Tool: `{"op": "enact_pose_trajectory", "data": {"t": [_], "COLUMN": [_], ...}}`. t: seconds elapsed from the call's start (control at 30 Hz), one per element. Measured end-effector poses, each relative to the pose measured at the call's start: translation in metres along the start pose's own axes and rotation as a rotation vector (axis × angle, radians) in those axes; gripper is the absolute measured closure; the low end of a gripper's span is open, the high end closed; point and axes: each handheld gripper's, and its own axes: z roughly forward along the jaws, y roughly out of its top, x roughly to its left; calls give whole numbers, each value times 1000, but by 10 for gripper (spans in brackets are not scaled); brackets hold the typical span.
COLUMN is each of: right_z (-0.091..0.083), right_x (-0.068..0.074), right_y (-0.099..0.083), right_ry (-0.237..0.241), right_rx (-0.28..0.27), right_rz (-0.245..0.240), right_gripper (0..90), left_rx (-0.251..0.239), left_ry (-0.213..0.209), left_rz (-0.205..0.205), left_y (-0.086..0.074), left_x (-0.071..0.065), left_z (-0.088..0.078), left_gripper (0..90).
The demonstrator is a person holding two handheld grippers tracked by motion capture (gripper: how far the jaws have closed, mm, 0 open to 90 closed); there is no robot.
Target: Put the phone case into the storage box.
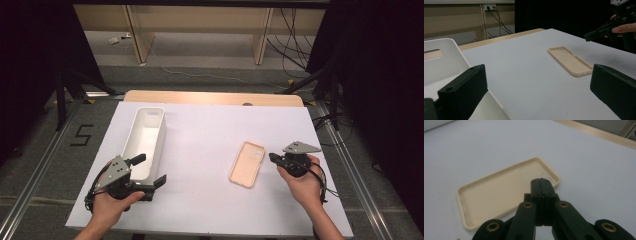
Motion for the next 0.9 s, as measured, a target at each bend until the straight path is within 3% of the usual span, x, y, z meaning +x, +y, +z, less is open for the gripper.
{"op": "enact_pose_trajectory", "data": {"t": [0.1,0.13,0.2,0.23,0.27,0.3,0.4,0.47,0.57,0.6,0.67,0.7,0.77,0.83,0.9], "right_z": [12,15,22,24,29,30,40,45,52,53,57,58,61,63,64], "right_x": [-7,-6,-10,-9,-12,-10,-13,-12,-15,-15,-18,-17,-19,-21,-21], "right_y": [1,1,1,2,1,2,3,4,2,3,3,4,4,4,4], "right_ry": [-3,15,16,18,8,8,-2,-1,-6,1,-4,-3,-12,-10,-6], "right_rx": [14,37,49,71,60,88,105,134,155,173,172,181,174,166,181], "right_rz": [-8,54,49,73,29,71,30,68,55,84,58,77,70,42,63], "right_gripper": [900,900,900,900,900,900,900,900,900,900,900,900,900,900,900], "left_rx": [-2,-2,-1,-1,-1,-2,1,3,1,1,4,4,3,5,4], "left_ry": [-2,-4,-6,-6,-6,-6,-5,-6,-9,-10,-10,-11,-15,-10,-14], "left_rz": [-2,-6,-8,-8,-8,-4,-7,-4,-4,-9,-8,-9,3,-4,-4], "left_y": [0,0,0,0,0,0,0,0,0,0,-1,-1,0,0,0], "left_x": [0,0,0,0,0,0,-1,-1,-1,-1,-1,-1,-1,-1,-1], "left_z": [0,0,1,1,1,0,1,0,0,1,1,1,1,0,0], "left_gripper": [4,4,4,4,4,4,4,4,4,4,4,4,4,4,4]}}
